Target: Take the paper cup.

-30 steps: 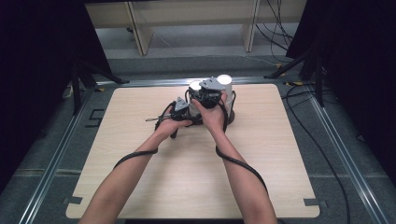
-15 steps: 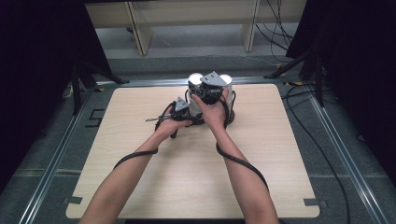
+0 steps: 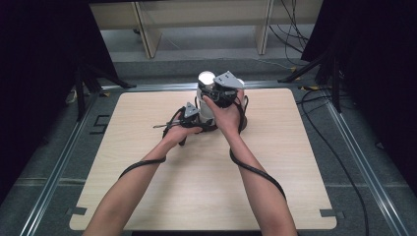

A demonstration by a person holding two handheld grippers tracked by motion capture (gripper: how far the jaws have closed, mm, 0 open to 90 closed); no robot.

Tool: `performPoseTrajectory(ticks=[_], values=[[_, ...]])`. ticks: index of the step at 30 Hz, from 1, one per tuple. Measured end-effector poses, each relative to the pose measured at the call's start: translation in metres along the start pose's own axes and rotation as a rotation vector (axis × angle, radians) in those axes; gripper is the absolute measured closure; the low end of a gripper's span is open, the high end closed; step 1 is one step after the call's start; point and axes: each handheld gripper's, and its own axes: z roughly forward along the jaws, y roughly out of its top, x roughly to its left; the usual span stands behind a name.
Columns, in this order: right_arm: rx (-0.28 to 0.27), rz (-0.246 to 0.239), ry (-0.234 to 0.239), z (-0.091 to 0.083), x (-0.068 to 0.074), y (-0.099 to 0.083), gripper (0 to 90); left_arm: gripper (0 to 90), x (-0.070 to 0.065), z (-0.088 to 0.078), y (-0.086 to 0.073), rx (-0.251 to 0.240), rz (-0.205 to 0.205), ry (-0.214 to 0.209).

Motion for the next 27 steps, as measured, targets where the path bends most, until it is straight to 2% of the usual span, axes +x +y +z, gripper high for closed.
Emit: performPoseTrajectory(ticks=[1, 5, 8, 9, 10, 12, 13, 14, 15, 16, 17, 20, 21, 22, 23, 24, 25, 27], values=[[-0.007, -0.017, 0.002, -0.002, -0.001, 0.002, 37.1, 22.1, 0.000, -0.002, 0.000, -0.005, -0.006, 0.001], [-0.016, -0.024, 0.014, -0.012, -0.001, 0.007, 37.1, 15.4, -0.001, -0.011, 0.001, -0.006, 0.044, 0.014], [-0.011, -0.017, 0.027, -0.019, 0.000, 0.007, 37.1, 12.8, -0.002, -0.021, 0.000, -0.020, 0.040, 0.025], [-0.012, -0.038, 0.017, -0.021, -0.002, 0.007, 37.1, 11.7, -0.002, -0.024, 0.000, -0.019, 0.040, 0.025], [-0.003, -0.022, 0.026, -0.023, -0.001, 0.005, 37.0, 10.6, -0.003, -0.029, 0.000, -0.017, 0.041, 0.024], [-0.011, -0.024, 0.028, -0.028, -0.002, 0.004, 37.1, 9.2, -0.003, -0.036, -0.001, -0.012, 0.069, 0.022], [-0.007, -0.003, 0.032, -0.030, -0.001, 0.003, 37.1, 8.8, -0.004, -0.040, -0.002, -0.019, 0.075, 0.021], [-0.011, -0.019, 0.032, -0.032, -0.002, 0.002, 37.1, 8.4, -0.005, -0.045, -0.003, -0.017, 0.082, 0.018], [-0.003, 0.000, 0.041, -0.034, -0.001, 0.001, 37.1, 8.1, -0.006, -0.048, -0.004, -0.024, 0.085, 0.014], [-0.003, -0.011, 0.038, -0.036, -0.002, 0.000, 37.1, 8.0, -0.007, -0.053, -0.005, -0.029, 0.087, 0.011], [0.005, 0.014, 0.049, -0.040, 0.000, -0.002, 37.1, 7.9, -0.008, -0.058, -0.005, -0.031, 0.091, 0.008], [0.003, 0.011, 0.057, -0.043, 0.001, -0.004, 37.1, 7.9, -0.012, -0.068, -0.007, -0.072, 0.092, -0.003], [-0.005, 0.007, 0.050, -0.045, 0.001, -0.004, 37.1, 7.9, -0.014, -0.072, -0.007, -0.073, 0.095, -0.006], [0.009, 0.022, 0.063, -0.047, 0.002, -0.005, 37.0, 7.8, -0.017, -0.077, -0.009, -0.083, 0.096, -0.015], [0.000, 0.012, 0.074, -0.049, 0.002, -0.006, 37.1, 7.7, -0.018, -0.081, -0.009, -0.075, 0.098, -0.014], [0.011, 0.029, 0.070, -0.052, 0.004, -0.007, 37.0, 7.7, -0.019, -0.085, -0.010, -0.086, 0.097, -0.015], [0.013, 0.004, 0.073, -0.054, 0.003, -0.008, 37.1, 7.6, -0.021, -0.090, -0.010, -0.093, 0.096, -0.016], [0.010, 0.013, 0.082, -0.058, 0.005, -0.011, 37.0, 7.6, -0.023, -0.097, -0.012, -0.109, 0.086, -0.016]])
